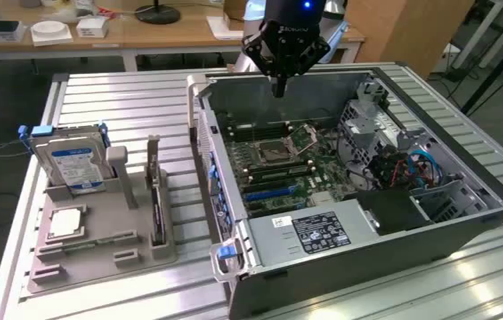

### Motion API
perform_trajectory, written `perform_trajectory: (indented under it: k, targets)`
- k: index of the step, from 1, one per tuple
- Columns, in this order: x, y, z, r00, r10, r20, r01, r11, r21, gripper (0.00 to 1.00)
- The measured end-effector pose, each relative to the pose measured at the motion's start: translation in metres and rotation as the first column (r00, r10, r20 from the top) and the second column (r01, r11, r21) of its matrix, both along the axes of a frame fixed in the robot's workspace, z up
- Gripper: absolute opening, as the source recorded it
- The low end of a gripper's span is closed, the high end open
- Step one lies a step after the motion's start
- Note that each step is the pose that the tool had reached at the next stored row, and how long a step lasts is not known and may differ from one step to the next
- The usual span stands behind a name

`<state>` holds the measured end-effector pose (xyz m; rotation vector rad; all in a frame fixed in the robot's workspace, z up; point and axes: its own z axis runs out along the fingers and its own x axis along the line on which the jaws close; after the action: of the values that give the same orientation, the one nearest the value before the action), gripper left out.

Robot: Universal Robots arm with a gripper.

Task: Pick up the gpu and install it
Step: 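Reach for the gpu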

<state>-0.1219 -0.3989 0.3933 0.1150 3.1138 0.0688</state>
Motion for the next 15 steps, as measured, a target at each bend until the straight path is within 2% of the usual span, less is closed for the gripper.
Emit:
perform_trajectory:
  k: [15]
  targets:
    - [-0.0037,-0.0002,0.0,1.0,0.0,-0.0001,0.0,1.0,-0.0001,0.11]
